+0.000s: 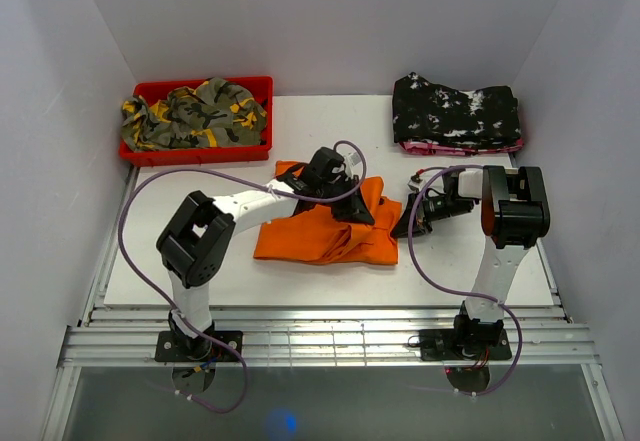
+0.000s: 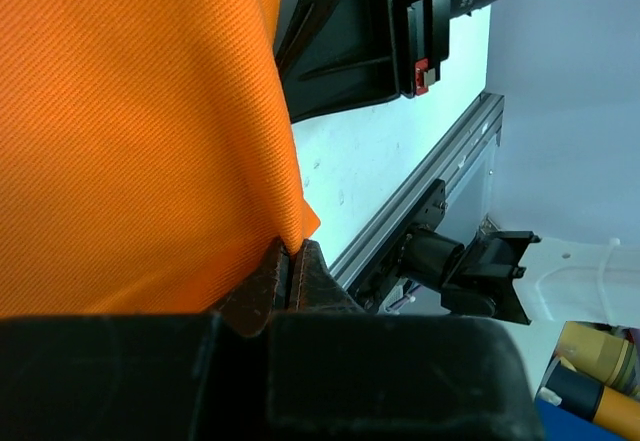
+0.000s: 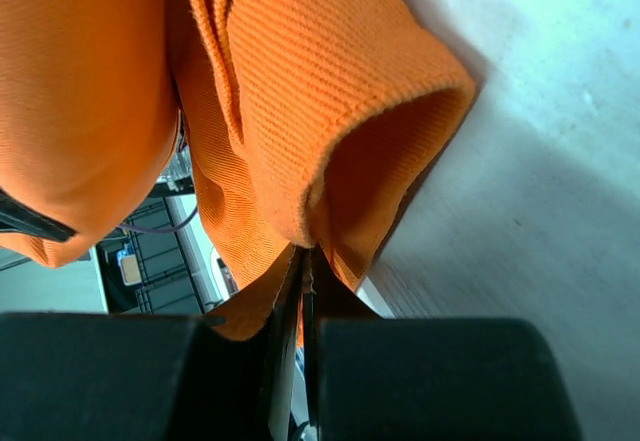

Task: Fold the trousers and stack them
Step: Fold the trousers

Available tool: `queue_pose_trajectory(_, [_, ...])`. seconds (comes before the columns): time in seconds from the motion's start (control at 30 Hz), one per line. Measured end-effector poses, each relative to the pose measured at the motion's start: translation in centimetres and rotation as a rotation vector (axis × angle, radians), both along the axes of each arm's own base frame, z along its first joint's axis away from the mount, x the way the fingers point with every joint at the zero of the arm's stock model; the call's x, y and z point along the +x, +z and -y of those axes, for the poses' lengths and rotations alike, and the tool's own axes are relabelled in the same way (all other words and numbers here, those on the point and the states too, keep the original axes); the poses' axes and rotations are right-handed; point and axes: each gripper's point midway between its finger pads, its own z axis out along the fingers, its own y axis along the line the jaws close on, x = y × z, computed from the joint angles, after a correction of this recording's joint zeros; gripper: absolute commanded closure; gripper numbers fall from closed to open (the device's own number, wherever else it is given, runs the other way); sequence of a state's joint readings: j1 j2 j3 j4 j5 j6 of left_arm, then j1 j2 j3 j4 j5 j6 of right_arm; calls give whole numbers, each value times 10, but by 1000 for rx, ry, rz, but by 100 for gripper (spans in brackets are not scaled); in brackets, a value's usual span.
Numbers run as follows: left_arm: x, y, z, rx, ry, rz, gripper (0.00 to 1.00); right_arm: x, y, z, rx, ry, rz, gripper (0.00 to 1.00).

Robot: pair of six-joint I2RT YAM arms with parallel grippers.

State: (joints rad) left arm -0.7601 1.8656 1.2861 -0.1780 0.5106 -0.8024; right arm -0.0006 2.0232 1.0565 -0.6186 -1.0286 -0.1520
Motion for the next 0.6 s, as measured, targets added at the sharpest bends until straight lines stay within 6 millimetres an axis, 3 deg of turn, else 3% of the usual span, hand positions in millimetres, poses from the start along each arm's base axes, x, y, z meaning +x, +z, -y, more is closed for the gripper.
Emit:
queue_pose_trajectory(0.33, [3,-17,22,17,10,-21,100,-3,-2,-1,11,-7,-11,92])
queue_pose_trajectory(0.6, [14,-4,37,1,22,14,100,-7,-2,-2,27,-10,-17,92])
